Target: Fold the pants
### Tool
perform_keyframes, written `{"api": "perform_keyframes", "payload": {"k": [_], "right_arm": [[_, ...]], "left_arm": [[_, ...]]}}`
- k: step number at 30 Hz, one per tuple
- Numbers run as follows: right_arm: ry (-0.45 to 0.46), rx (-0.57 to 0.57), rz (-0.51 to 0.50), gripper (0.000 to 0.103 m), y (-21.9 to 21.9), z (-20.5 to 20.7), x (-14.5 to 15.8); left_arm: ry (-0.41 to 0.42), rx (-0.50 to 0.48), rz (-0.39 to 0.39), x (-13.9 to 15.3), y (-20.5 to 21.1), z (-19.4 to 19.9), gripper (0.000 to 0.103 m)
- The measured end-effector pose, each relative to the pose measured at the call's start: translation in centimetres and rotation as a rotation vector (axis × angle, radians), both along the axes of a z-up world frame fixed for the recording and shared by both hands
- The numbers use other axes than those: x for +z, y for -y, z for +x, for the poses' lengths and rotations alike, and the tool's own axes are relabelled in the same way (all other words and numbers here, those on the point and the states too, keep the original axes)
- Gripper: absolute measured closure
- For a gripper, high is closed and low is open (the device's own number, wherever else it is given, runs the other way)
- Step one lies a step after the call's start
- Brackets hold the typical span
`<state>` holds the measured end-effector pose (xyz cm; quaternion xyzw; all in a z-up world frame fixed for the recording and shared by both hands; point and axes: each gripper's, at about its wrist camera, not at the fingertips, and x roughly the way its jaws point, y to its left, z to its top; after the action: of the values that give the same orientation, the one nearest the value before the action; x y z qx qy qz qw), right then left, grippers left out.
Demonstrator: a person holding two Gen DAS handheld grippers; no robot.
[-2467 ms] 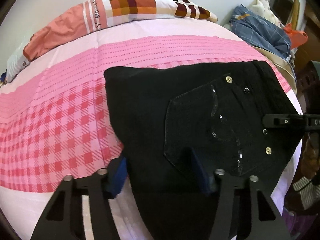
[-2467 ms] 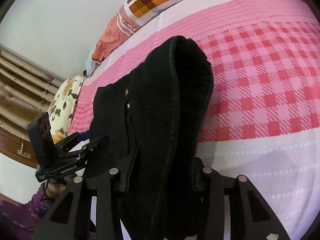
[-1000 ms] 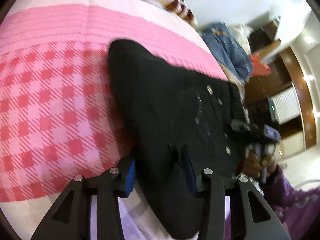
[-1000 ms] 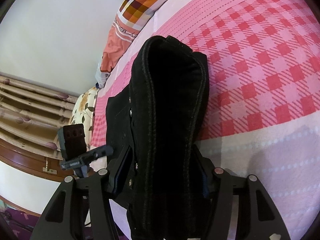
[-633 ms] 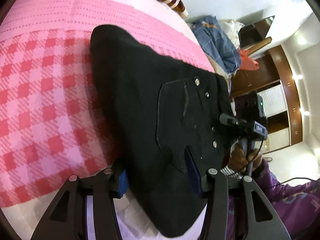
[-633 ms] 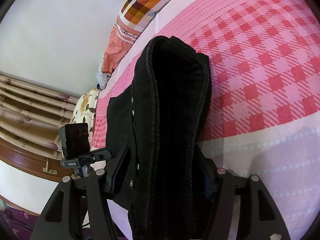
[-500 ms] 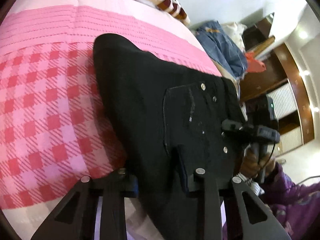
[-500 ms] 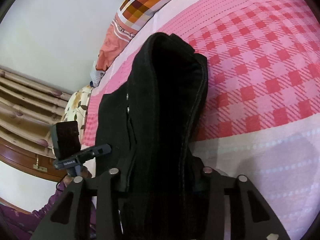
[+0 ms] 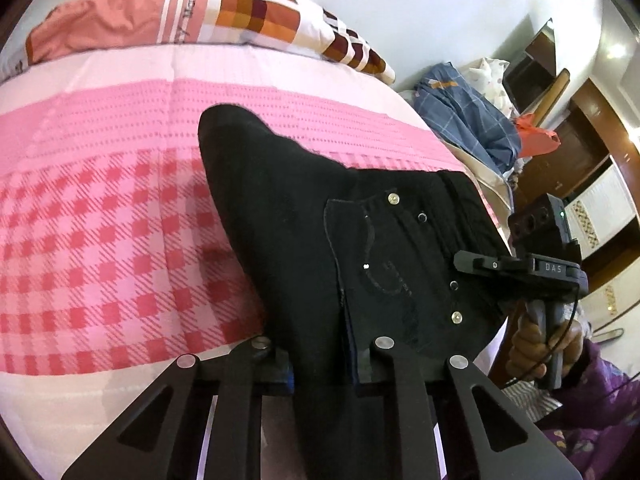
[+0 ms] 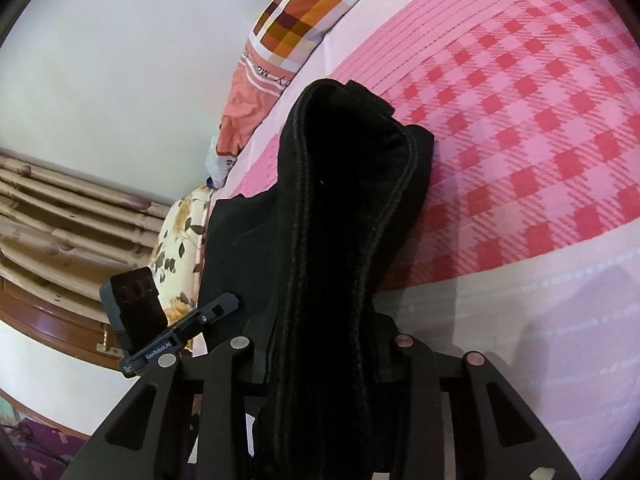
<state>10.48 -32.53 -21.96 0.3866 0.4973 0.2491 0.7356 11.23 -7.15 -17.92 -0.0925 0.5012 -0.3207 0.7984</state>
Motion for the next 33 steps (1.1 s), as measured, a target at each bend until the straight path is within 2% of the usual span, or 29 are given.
{"api": "perform_keyframes", "payload": {"k": [12, 33], "right_arm": [[0.025, 0.042, 0.025, 0.072, -3.5, 1.4, 1.4], [0.052, 0.137, 0.017, 0.072, -9.7, 3.8, 3.6]], "left_arm": [[0.082, 0.047, 0.095, 2.0, -2.3, -1.1, 0.085], [0.147, 0.161, 0.116, 4.4, -8.6, -0.9, 0.085]]}}
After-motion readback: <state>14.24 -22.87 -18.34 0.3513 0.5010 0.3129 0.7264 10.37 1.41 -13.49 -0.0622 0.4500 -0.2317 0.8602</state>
